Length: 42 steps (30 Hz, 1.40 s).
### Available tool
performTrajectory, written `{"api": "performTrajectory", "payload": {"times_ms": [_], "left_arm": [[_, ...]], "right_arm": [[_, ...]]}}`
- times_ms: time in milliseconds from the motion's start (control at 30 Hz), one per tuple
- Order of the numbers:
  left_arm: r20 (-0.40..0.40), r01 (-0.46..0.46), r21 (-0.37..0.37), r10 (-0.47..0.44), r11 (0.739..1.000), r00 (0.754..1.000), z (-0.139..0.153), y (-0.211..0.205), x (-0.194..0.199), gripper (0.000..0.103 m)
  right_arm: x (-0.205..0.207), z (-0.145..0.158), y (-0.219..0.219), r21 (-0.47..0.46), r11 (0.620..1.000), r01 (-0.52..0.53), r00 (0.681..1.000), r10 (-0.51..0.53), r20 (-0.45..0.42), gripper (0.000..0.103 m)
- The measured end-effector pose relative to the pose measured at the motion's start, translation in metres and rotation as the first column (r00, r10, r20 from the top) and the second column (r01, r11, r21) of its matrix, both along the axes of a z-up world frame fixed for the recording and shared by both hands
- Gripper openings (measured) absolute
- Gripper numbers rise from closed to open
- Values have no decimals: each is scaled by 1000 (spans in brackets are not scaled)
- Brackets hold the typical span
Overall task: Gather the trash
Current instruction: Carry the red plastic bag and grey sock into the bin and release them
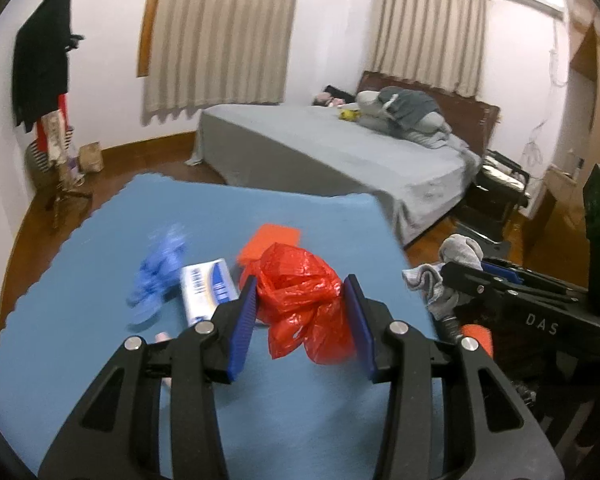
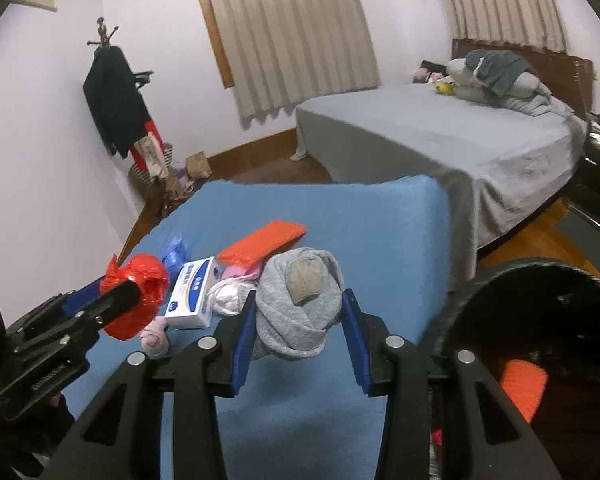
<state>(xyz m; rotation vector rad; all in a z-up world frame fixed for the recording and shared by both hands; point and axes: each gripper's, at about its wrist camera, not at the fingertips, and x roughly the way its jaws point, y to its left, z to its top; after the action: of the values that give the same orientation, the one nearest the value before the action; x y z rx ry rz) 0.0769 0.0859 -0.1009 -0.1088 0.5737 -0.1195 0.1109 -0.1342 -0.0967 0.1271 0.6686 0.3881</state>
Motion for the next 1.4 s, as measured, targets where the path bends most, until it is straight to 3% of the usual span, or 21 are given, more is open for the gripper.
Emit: {"api": "performTrajectory", "payload": {"times_ms": [300, 700, 1300, 1400], "left_arm": [[16, 131, -32, -130, 991, 991, 6, -62, 7, 42], [0, 294, -38, -294, 955, 956, -6, -137, 18, 42], [-46, 484, -38, -486, 874, 873, -24, -239, 38, 42], [-59, 507, -45, -509, 861, 859, -28, -249, 38, 48]], "right_arm": [[-18, 13, -52, -17, 995, 103, 994, -103, 28, 41], [-35, 0, -130, -65, 955, 288, 957, -289, 1, 41], [-56, -23, -213, -78, 889, 451, 891, -454, -22, 44], [-58, -22, -221, -79, 879, 470, 881, -473, -20, 51]]}}
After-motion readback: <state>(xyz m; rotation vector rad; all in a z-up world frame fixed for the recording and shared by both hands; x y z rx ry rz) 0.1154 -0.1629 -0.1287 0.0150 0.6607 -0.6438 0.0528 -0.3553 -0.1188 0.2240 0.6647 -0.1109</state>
